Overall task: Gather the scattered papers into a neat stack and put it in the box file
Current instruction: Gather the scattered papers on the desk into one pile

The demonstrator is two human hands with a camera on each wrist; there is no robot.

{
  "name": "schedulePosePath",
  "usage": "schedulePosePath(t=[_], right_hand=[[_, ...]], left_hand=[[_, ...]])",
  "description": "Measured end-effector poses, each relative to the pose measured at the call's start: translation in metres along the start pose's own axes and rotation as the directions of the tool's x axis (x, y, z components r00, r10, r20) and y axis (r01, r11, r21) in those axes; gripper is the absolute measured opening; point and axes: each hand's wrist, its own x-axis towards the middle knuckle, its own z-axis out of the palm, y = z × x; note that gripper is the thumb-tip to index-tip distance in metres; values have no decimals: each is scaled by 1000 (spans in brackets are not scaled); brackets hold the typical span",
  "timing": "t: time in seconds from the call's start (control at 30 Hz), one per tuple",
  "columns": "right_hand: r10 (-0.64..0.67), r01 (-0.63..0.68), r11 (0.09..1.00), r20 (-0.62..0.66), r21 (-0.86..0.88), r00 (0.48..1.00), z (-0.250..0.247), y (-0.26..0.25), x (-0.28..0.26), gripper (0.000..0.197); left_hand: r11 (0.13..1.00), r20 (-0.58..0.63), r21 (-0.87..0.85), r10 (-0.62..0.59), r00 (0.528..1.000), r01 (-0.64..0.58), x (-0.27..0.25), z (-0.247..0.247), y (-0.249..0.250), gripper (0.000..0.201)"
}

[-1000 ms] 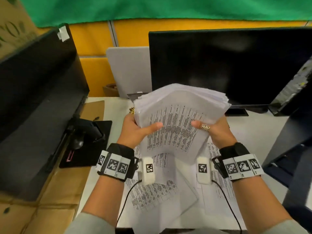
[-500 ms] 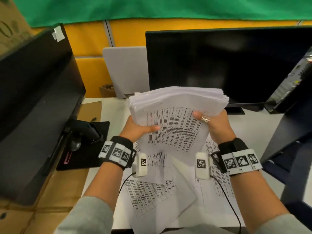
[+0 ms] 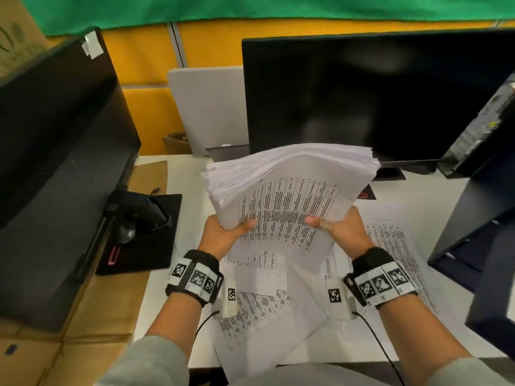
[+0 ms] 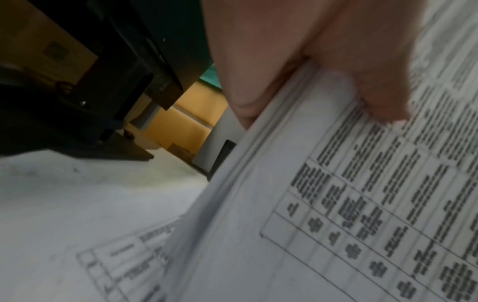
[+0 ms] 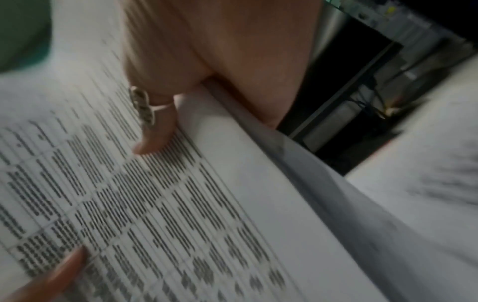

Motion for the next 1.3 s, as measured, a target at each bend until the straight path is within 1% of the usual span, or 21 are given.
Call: schedulePosePath(t=[0.07,0.13,0.2,0.27,0.33,0.37,0.43,0.47,0.5,0.53,0.57,0.6,0.63,0.73,0.83,1.0,1.07,1.13,1.23,1.27,1.3], right_hand=[[11,-11,1000,2,-3,1000,3,8,-1,42],[6,-6,1000,-5,-1,1000,6,10,0,36],[-22,21,1000,-35,-23,999,10,5,2,28],[-65,61,997,-88,-44,994,11,-2,6,30],[-111,101,992,-144,-74,983,9,-10,10,37],[-123,106,989,-175,-104,977,6,-12,11,35],[-138,93,980,-258,-178,956,-4,-13,12,21],[-142,80,976,-311,-205,940,-11,-11,11,16],[-143,59,971,-368,-230,919,-17,-9,11,19],[-132,36,973,-424,-228,896,-23,-6,11,20],[-112,12,977,-468,-212,876,-28,-3,10,15],[-94,-8,980,-507,-197,857,-32,-1,10,12],[-78,-31,981,-535,-191,841,-34,1,11,16],[-49,-78,977,-566,-197,823,-38,5,10,25],[-37,-97,974,-566,-205,824,-41,8,5,30],[-26,-106,974,-565,-200,825,-42,10,-1,29],[-23,-102,976,-560,-191,828,-43,9,-3,28],[-15,-99,979,-551,-177,834,-43,7,-5,29],[-10,-98,981,-547,-168,837,-44,5,-7,25],[-5,-103,981,-551,-165,835,-44,4,-8,24],[-2,-104,982,-552,-159,834,-45,4,-8,25]], left_hand=[[1000,-39,-6,-8,999,8,7,3,-4,29],[1000,-77,3,-2,997,2,14,7,-3,33],[999,-94,10,33,995,-32,20,11,4,35],[997,-91,36,77,993,-74,25,13,13,35],[992,-32,99,77,997,-73,32,8,21,38],[987,24,154,42,999,-45,37,2,23,41],[954,115,295,-82,990,44,45,-14,18,43],[917,110,386,-153,982,99,49,-23,9,44],[848,62,505,-219,974,159,51,-30,-1,45],[746,-14,627,-276,961,223,51,-34,-14,47],[627,-101,724,-317,943,288,49,-35,-28,50],[523,-173,781,-344,923,341,46,-33,-42,55],[442,-221,815,-360,906,374,42,-28,-53,63],[284,-292,866,-381,878,411,36,-14,-71,83],[188,-329,881,-416,848,434,43,-14,-75,97],[135,-392,848,-491,778,512,58,-23,-65,116],[170,-389,829,-510,767,533,62,-21,-63,118],[222,-365,817,-517,775,533,66,-20,-64,117],[256,-329,830,-494,805,496,69,-19,-60,110],[285,-316,827,-477,820,484,68,-17,-58,106],[341,-302,810,-455,838,477,67,-16,-56,98]])
